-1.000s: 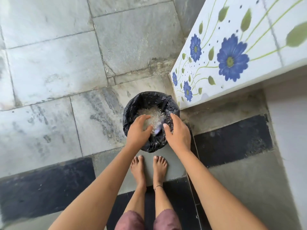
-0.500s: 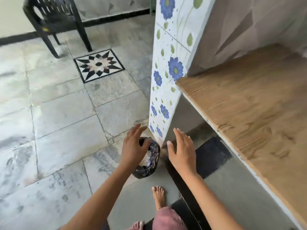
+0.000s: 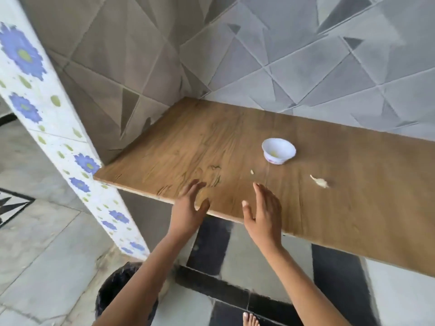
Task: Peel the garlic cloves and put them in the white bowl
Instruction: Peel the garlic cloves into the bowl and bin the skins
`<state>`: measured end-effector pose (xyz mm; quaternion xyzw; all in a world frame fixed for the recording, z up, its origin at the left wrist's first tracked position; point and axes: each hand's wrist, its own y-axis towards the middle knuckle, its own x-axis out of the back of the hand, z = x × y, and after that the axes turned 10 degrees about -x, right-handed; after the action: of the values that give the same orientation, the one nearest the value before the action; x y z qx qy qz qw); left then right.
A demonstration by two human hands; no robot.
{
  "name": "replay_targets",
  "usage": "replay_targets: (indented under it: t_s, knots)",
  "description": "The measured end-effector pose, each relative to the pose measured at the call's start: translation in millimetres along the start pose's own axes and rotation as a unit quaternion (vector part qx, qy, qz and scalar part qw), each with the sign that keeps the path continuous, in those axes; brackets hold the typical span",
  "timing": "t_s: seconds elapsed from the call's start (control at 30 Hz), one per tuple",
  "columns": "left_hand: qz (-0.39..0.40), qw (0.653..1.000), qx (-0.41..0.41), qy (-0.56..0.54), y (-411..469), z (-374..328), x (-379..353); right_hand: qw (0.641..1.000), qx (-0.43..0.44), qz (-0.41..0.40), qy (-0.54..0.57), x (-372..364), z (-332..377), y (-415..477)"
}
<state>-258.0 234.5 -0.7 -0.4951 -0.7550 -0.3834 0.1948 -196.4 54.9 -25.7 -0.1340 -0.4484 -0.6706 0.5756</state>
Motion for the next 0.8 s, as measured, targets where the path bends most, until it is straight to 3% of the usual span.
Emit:
replay_targets:
  t_s: [0.13,0.33,0.53,0.8]
  knots:
    - [0.056,0.997,-0.045,0.013,49.7,-29.2,-52.0,0.998,-0.039,-0.003,-0.045,23.4,-58.8,28.4]
    - [0.116,0.989,-0.053,0.074,123.7,-50.7,-112.1,0.989,-0.060,0.093,-0.096,19.9,-128.4,83.4]
    - [0.173,0.973,-0.029,0.148,151.0,-52.9,-137.6,0.973,-0.092,0.160,-0.137,6.5,-150.6,98.2]
    - [0.188,0.977,-0.007,0.096,179.0,-45.9,-134.7,0.971,-0.083,0.177,-0.138,14.2,-149.8,96.0]
